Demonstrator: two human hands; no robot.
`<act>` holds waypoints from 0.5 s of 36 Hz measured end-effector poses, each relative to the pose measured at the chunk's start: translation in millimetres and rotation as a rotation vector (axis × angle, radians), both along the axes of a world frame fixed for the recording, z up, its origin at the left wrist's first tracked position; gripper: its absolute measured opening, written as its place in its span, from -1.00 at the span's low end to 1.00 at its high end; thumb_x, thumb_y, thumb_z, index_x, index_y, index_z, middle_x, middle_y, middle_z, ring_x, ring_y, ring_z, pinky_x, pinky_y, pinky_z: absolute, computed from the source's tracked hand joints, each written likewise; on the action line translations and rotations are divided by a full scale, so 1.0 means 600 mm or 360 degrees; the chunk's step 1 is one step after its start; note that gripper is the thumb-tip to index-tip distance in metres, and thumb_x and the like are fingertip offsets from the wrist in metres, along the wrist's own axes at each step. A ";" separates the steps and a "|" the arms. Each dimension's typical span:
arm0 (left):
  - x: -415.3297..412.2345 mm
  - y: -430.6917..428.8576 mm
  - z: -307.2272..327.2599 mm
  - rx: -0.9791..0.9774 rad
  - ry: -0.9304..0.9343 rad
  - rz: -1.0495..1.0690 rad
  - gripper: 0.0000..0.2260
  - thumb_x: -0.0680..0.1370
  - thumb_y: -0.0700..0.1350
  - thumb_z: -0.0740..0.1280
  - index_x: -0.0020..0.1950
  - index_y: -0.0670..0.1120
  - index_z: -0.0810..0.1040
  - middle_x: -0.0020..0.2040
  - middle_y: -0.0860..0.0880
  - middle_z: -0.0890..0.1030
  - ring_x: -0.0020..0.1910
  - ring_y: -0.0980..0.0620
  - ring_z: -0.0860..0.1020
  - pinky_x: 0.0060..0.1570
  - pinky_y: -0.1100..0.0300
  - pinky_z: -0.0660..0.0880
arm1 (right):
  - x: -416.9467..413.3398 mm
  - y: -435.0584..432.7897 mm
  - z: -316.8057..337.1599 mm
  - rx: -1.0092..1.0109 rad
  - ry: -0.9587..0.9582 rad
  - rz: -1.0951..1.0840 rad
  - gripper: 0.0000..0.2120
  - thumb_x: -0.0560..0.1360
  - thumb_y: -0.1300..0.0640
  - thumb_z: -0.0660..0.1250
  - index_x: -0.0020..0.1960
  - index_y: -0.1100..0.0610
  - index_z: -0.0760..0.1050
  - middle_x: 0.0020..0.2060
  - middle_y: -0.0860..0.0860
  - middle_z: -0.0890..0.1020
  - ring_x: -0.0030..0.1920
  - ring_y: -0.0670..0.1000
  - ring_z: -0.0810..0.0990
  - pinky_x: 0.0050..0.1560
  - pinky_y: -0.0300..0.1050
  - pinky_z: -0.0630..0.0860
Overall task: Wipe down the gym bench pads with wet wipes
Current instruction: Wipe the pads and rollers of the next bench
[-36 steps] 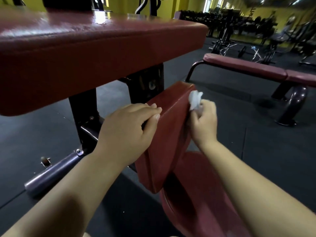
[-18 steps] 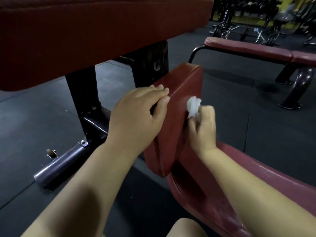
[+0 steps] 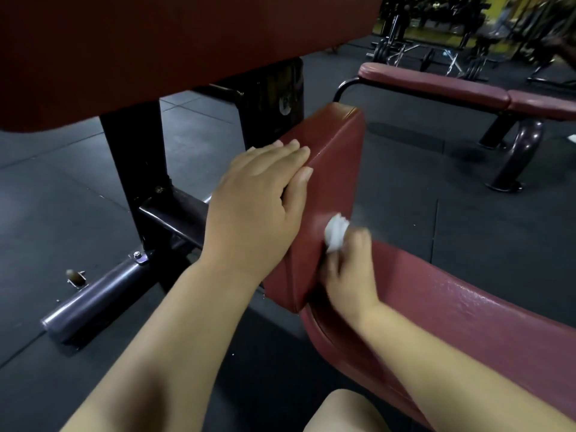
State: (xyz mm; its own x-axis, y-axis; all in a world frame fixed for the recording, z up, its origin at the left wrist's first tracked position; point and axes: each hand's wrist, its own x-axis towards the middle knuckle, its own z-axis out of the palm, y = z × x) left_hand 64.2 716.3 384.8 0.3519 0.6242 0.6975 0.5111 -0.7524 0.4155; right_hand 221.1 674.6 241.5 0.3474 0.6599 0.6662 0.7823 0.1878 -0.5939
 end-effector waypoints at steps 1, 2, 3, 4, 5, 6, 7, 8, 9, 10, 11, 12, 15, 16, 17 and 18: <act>0.000 -0.001 0.000 -0.0006 0.0004 -0.0014 -0.68 0.60 -0.01 0.16 0.26 -0.07 0.56 0.26 0.03 0.56 0.32 0.10 0.43 0.36 0.20 0.28 | 0.020 0.026 0.004 -0.0033 0.0103 -0.0151 -0.86 0.46 0.26 0.08 -0.16 0.03 0.22 -0.17 0.05 0.35 -0.17 -0.07 0.30 -0.07 -0.21 0.30; -0.001 -0.002 0.000 -0.0010 0.0008 -0.0031 -0.68 0.61 -0.02 0.16 0.27 -0.08 0.55 0.27 0.02 0.55 0.33 0.09 0.42 0.37 0.15 0.30 | 0.042 0.052 0.005 -0.0102 0.0193 -0.0289 -0.79 0.47 0.25 0.09 -0.22 -0.02 0.17 -0.18 0.04 0.36 -0.17 -0.05 0.30 -0.08 -0.12 0.30; -0.001 -0.002 -0.001 -0.0015 0.0012 -0.0045 -0.69 0.61 -0.03 0.17 0.28 -0.09 0.54 0.28 0.01 0.54 0.34 0.09 0.41 0.38 0.10 0.30 | 0.064 0.071 0.004 -0.0184 0.0201 -0.0397 -0.74 0.49 0.23 0.09 -0.26 -0.06 0.14 -0.19 0.05 0.38 -0.17 -0.03 0.32 -0.10 -0.07 0.31; -0.002 -0.003 -0.001 -0.0025 0.0014 -0.0056 -0.69 0.61 -0.04 0.17 0.29 -0.09 0.54 0.29 0.01 0.54 0.35 0.09 0.40 0.38 0.06 0.30 | 0.077 0.081 0.009 -0.0300 0.0151 -0.0494 -0.73 0.52 0.19 0.11 -0.27 -0.08 0.15 -0.17 0.07 0.42 -0.17 0.00 0.36 -0.10 -0.04 0.34; -0.002 -0.004 -0.001 -0.0036 0.0014 -0.0062 -0.69 0.61 -0.04 0.17 0.29 -0.09 0.53 0.29 0.01 0.53 0.36 0.09 0.39 0.39 0.04 0.30 | 0.082 0.084 0.011 -0.0425 0.0047 -0.0569 -0.76 0.55 0.17 0.13 -0.25 -0.07 0.21 -0.13 0.09 0.47 -0.15 0.04 0.42 -0.09 -0.03 0.38; -0.003 -0.003 -0.001 -0.0042 0.0013 -0.0066 -0.69 0.62 -0.04 0.18 0.30 -0.09 0.53 0.30 0.01 0.53 0.36 0.09 0.38 0.39 0.03 0.30 | 0.082 0.082 0.005 -0.0468 0.0032 -0.0571 -0.82 0.56 0.17 0.14 -0.20 -0.02 0.29 -0.10 0.12 0.51 -0.13 0.06 0.47 -0.06 -0.02 0.42; -0.003 -0.003 -0.001 -0.0038 0.0014 -0.0067 -0.69 0.62 -0.04 0.17 0.30 -0.09 0.52 0.30 0.01 0.53 0.37 0.09 0.38 0.39 0.02 0.30 | 0.076 0.075 -0.009 -0.0484 0.0048 -0.0570 -0.90 0.55 0.18 0.14 -0.13 0.06 0.36 -0.07 0.13 0.53 -0.11 0.08 0.51 -0.03 0.00 0.46; -0.003 -0.003 -0.001 -0.0029 0.0013 -0.0069 -0.69 0.62 -0.04 0.17 0.30 -0.10 0.52 0.30 0.00 0.53 0.37 0.08 0.38 0.38 0.01 0.30 | 0.064 0.061 -0.029 -0.0533 0.0161 -0.0521 -0.93 0.53 0.18 0.14 -0.05 0.10 0.39 -0.04 0.13 0.54 -0.08 0.09 0.53 0.02 0.04 0.48; -0.003 -0.002 -0.002 -0.0021 0.0009 -0.0068 -0.68 0.62 -0.04 0.17 0.30 -0.10 0.53 0.29 0.00 0.53 0.36 0.07 0.39 0.38 0.01 0.31 | 0.045 0.045 -0.046 -0.0592 0.0186 -0.0432 -0.90 0.52 0.14 0.15 0.01 0.08 0.41 -0.03 0.11 0.54 -0.04 0.08 0.55 0.06 0.08 0.50; -0.003 -0.001 -0.003 -0.0015 0.0004 -0.0065 -0.68 0.61 -0.04 0.17 0.30 -0.10 0.53 0.29 -0.01 0.53 0.36 0.07 0.39 0.37 0.00 0.32 | 0.029 0.025 -0.066 -0.0635 0.0175 -0.0310 -0.88 0.52 0.11 0.15 0.02 0.02 0.41 -0.04 0.06 0.54 -0.03 0.04 0.55 0.07 0.08 0.50; -0.002 -0.001 -0.004 -0.0011 -0.0004 -0.0061 -0.69 0.61 -0.04 0.17 0.29 -0.10 0.53 0.29 -0.01 0.54 0.35 0.06 0.40 0.37 0.00 0.32 | 0.014 0.003 -0.075 -0.0658 0.0127 -0.0193 -0.90 0.50 0.11 0.15 -0.04 -0.03 0.41 -0.08 0.01 0.53 -0.05 0.01 0.54 0.06 0.06 0.50; 0.000 -0.001 -0.005 -0.0012 -0.0013 -0.0059 -0.69 0.61 -0.04 0.18 0.29 -0.10 0.53 0.28 -0.01 0.54 0.35 0.06 0.40 0.36 0.00 0.32 | 0.000 -0.019 -0.076 -0.0646 0.0033 -0.0127 -0.91 0.47 0.15 0.14 -0.15 -0.02 0.38 -0.15 -0.02 0.49 -0.11 0.00 0.49 0.00 0.01 0.48; 0.003 -0.002 -0.008 -0.0029 -0.0030 -0.0061 -0.70 0.61 -0.05 0.19 0.29 -0.09 0.54 0.29 0.00 0.54 0.36 0.07 0.39 0.37 0.00 0.31 | -0.015 -0.045 -0.042 -0.0628 0.0019 0.0069 -0.81 0.31 0.35 0.15 -0.31 0.08 0.24 -0.32 0.08 0.33 -0.29 -0.03 0.30 -0.24 -0.16 0.31; 0.003 -0.002 -0.007 -0.0031 -0.0027 -0.0062 -0.70 0.61 -0.05 0.19 0.29 -0.09 0.53 0.29 0.00 0.53 0.36 0.07 0.39 0.38 0.00 0.30 | -0.005 -0.036 -0.037 -0.0652 0.0072 0.0110 -0.74 0.23 0.36 0.21 -0.35 0.02 0.24 -0.36 0.05 0.35 -0.33 -0.05 0.32 -0.30 -0.17 0.30; 0.003 -0.002 -0.006 -0.0030 -0.0020 -0.0065 -0.69 0.61 -0.05 0.19 0.30 -0.10 0.53 0.30 0.00 0.53 0.36 0.07 0.39 0.38 0.01 0.30 | 0.013 -0.019 -0.035 -0.0717 0.0171 0.0127 -0.69 0.15 0.37 0.24 -0.39 -0.01 0.25 -0.40 -0.03 0.41 -0.37 -0.08 0.36 -0.35 -0.14 0.32; 0.002 -0.002 -0.005 -0.0031 -0.0010 -0.0070 -0.69 0.62 -0.05 0.18 0.30 -0.10 0.52 0.30 0.00 0.52 0.37 0.07 0.38 0.39 0.01 0.29 | 0.029 -0.004 -0.032 -0.0765 0.0281 0.0107 -0.70 0.09 0.37 0.25 -0.40 -0.02 0.31 -0.44 -0.10 0.47 -0.40 -0.09 0.42 -0.38 -0.09 0.38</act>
State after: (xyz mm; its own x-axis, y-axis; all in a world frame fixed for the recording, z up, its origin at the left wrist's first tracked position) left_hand 65.1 715.2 382.0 0.3748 0.6218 0.6877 0.4752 -0.7657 0.4334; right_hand 238.7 672.2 222.4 0.3736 0.9019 0.2169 0.6577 -0.0927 -0.7475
